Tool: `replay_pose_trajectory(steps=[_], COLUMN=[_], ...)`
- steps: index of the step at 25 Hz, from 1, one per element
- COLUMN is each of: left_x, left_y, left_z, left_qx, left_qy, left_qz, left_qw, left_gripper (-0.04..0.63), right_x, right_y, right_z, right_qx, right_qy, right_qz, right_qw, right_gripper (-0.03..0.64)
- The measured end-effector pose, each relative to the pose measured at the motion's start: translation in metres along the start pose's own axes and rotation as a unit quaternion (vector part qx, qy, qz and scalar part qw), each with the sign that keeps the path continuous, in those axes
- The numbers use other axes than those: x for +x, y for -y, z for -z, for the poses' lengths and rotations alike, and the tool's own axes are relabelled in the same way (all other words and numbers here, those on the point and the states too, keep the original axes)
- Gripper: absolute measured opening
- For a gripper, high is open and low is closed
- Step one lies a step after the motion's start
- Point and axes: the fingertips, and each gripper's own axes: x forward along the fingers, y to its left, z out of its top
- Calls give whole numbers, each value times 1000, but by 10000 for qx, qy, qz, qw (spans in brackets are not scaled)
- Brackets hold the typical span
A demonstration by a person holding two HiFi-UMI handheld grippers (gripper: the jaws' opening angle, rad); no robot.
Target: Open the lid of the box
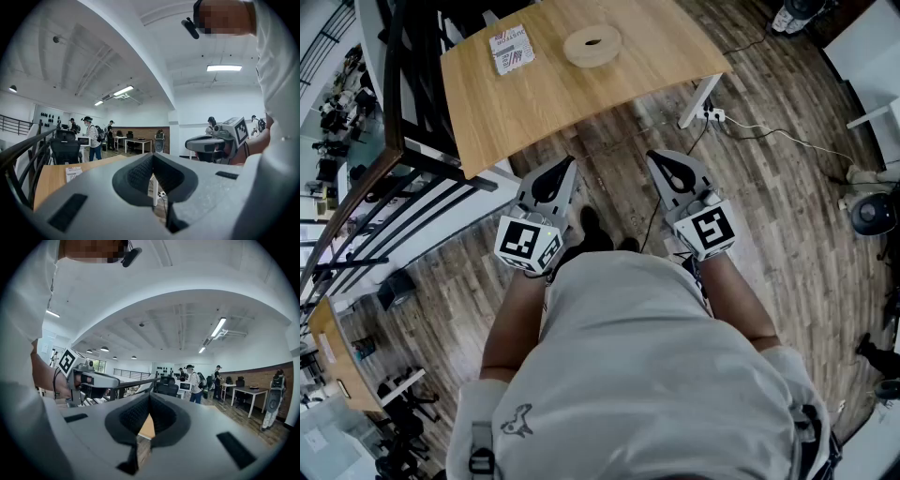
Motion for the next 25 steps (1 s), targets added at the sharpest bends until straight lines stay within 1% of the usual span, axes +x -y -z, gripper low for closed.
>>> replay_pose_trajectory(steps=[4, 14, 21, 25], left_x=[-1, 1, 7, 14], left_y=[1, -1, -9, -18], left_z=[-1, 0, 2, 5], left_qx=[32, 51, 9, -33], left_qy=[4, -43, -9, -22], left_qz=[-8, -32, 14, 27], left_qw=[10000, 10000, 10000, 10000], left_gripper=[6, 6, 6, 6], right_x=[-1, 0, 9, 17], right_y=[1, 7, 11, 19], right_z=[-5, 0, 2, 6], right_qx=[12, 44, 86, 62], right_qy=[97, 30, 53, -14], right_qz=[19, 50, 112, 198], right_qw=[10000, 10000, 9999, 9998], right_gripper=[5, 5, 5, 6])
